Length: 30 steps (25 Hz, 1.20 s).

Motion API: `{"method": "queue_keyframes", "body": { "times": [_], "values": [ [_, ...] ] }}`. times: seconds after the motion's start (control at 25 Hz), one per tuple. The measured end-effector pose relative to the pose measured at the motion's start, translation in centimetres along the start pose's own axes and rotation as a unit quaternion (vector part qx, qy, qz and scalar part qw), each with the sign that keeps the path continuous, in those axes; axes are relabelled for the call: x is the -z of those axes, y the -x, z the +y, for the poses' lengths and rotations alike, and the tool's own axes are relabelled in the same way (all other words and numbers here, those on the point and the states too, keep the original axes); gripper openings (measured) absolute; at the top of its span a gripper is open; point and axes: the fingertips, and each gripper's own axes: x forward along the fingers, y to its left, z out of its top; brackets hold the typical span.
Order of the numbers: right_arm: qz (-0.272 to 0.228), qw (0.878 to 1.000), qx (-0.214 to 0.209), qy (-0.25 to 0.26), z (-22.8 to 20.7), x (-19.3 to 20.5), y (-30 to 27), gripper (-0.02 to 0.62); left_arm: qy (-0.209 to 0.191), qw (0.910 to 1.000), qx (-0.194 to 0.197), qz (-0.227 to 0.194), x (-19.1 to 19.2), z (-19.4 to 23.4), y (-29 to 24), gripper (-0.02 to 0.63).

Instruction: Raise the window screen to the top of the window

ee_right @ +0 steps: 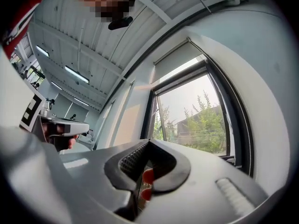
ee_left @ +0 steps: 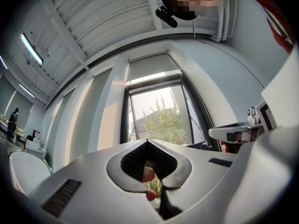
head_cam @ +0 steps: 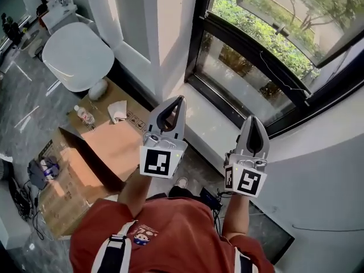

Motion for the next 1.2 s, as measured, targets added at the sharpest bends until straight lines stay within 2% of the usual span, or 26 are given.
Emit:
{"method": "queue_keyframes", "body": {
  "times": [0.24,0.64,0.88,1.2],
  "values": [
    [0.003,0.999,0.032,0.003,-4.8,1.5,-1.9,0.009,0.000,0.9995,0.031,-0.003,1.0,-2.6,-5.3,0.006],
    [0.010,0.996,0.090,0.020,-10.3,3.6,-3.7,0.009,0.009,0.9957,0.092,-0.004,3.1,-5.8,-12.5,0.006],
    [0.016,0.989,0.143,0.031,-13.5,5.3,-5.5,0.009,0.022,0.9901,0.138,-0.011,4.8,-7.1,-17.9,0.006],
    [0.021,0.980,0.191,0.052,-15.6,6.6,-10.5,0.009,0.036,0.9814,0.188,-0.018,6.0,-6.4,-25.5,0.006]
  ]
}}
